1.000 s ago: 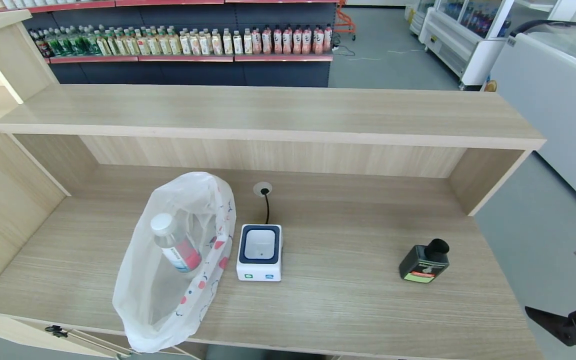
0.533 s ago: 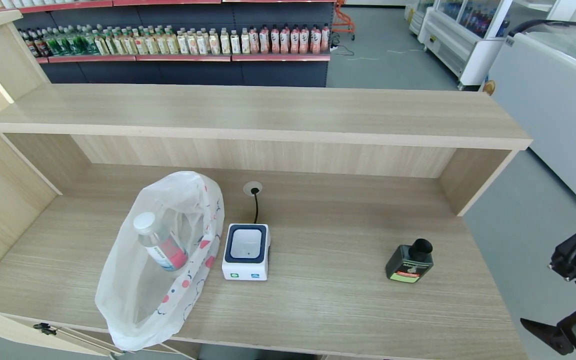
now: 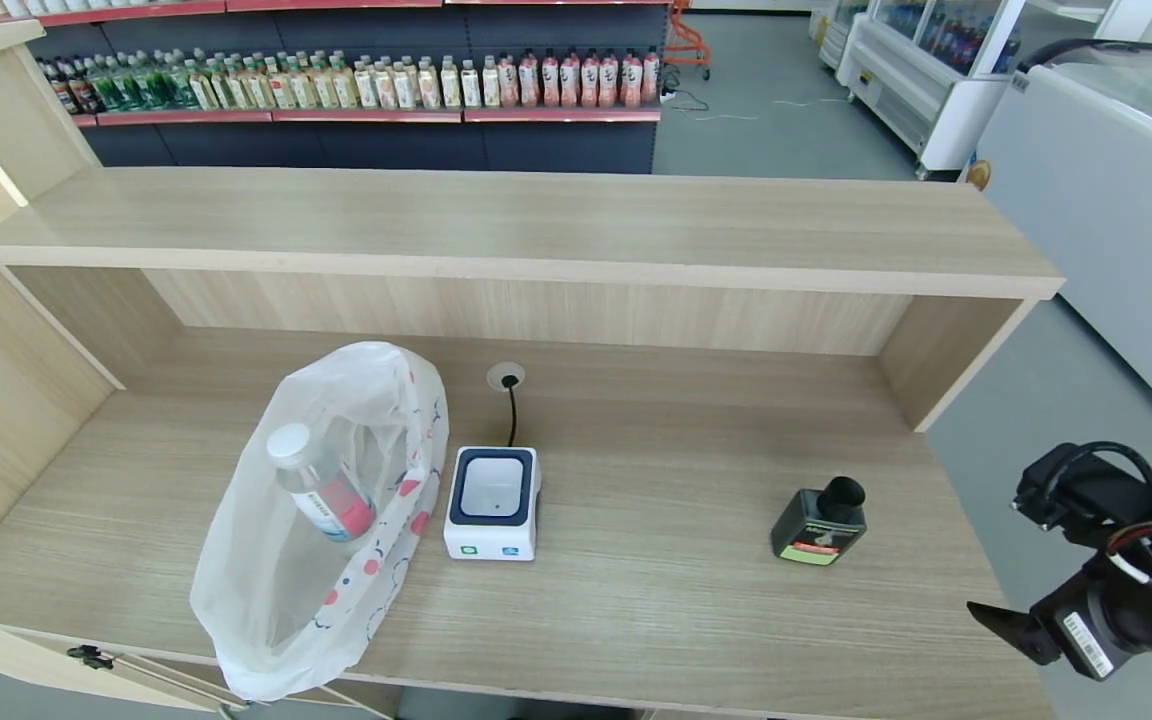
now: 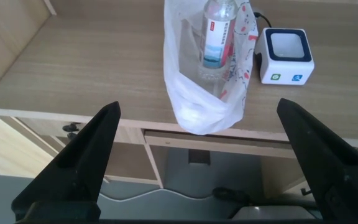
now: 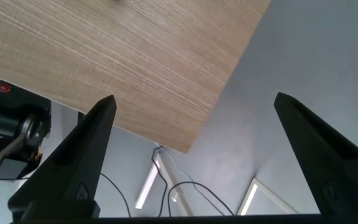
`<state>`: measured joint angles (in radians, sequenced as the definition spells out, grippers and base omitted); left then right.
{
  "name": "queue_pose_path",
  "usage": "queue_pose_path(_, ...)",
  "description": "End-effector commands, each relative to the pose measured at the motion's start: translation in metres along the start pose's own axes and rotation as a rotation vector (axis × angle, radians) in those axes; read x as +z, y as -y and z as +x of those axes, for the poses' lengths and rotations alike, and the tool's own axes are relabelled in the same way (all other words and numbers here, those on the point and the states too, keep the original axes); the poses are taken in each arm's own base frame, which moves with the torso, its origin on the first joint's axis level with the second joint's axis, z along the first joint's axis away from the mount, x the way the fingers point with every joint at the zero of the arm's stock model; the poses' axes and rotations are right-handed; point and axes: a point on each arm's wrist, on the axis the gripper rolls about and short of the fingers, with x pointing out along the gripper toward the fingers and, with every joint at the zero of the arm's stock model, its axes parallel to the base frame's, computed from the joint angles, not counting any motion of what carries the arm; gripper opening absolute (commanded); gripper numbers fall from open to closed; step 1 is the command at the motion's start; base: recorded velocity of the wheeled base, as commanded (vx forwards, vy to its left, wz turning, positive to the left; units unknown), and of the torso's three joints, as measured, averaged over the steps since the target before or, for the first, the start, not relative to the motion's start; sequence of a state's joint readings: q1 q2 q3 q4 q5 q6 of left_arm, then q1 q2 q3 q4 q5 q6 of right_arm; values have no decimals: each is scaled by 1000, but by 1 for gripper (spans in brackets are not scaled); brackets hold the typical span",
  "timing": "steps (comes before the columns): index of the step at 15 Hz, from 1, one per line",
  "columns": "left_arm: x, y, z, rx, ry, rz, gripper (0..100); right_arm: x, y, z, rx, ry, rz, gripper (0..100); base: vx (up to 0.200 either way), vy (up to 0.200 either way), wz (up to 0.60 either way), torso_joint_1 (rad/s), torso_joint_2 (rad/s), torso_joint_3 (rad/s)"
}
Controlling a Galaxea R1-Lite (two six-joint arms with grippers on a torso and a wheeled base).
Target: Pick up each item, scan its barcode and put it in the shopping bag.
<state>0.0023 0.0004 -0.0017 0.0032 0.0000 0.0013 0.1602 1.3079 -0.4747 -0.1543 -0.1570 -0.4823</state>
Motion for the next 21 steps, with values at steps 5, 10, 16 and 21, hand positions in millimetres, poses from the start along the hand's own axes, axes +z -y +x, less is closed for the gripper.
queue_pose_path(5, 0, 0, 0, -1, 0, 0, 100, 20, -20, 56, 58, 34, -48, 100, 0, 0, 0, 0, 0, 0)
queue_pose_path(10, 0, 0, 0, 1, 0, 0, 100, 29, -30, 88, 90, 63, -60, 0, 0, 0, 0, 0, 0, 0)
queue_pose_path(16, 0, 0, 0, 1, 0, 0, 100, 35, -36, 102, 122, 96, -60, 0, 0, 0, 0, 0, 0, 0)
queue_pose_path(21, 0, 0, 0, 1, 0, 0, 100, 36, -25, 65, 74, 184, -63, 100, 0, 0, 0, 0, 0, 0)
